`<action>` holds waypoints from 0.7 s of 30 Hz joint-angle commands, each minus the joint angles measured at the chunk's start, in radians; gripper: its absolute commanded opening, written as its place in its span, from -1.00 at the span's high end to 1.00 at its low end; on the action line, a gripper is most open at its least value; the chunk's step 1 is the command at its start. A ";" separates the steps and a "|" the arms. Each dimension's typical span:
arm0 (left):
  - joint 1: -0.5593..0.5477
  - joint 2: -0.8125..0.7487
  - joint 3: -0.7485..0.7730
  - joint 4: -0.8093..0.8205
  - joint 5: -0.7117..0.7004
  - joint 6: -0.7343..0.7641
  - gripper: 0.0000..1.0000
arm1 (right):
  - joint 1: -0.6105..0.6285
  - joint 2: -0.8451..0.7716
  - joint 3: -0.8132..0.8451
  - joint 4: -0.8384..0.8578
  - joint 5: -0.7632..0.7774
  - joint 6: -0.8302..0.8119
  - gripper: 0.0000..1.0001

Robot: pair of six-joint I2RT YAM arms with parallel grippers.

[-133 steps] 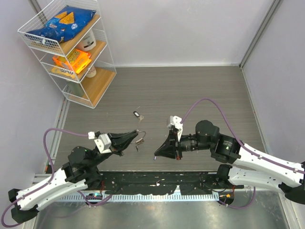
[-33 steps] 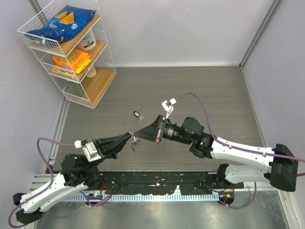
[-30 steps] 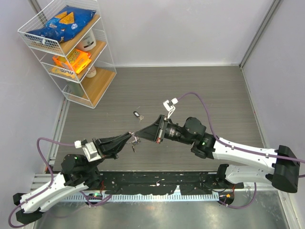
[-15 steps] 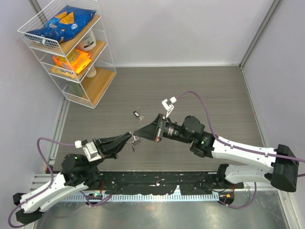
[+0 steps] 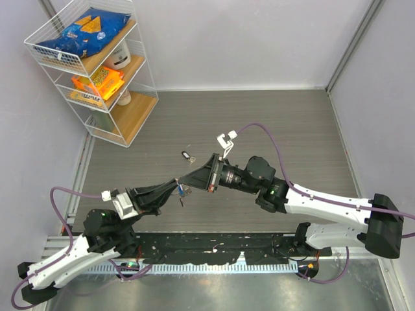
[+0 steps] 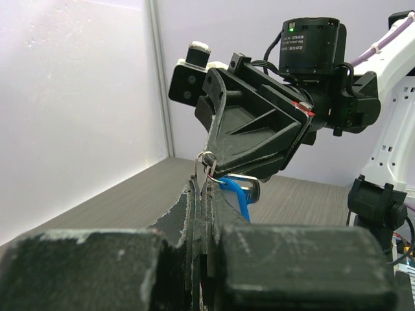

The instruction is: Put the keys on the keyring

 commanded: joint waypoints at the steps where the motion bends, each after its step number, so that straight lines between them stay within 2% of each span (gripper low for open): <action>1: 0.002 0.005 0.001 0.075 -0.001 0.004 1.00 | 0.007 0.011 0.039 0.093 -0.014 0.031 0.88; 21: 0.000 0.009 0.001 0.074 -0.001 0.004 1.00 | 0.010 -0.024 0.008 0.190 0.017 0.054 0.88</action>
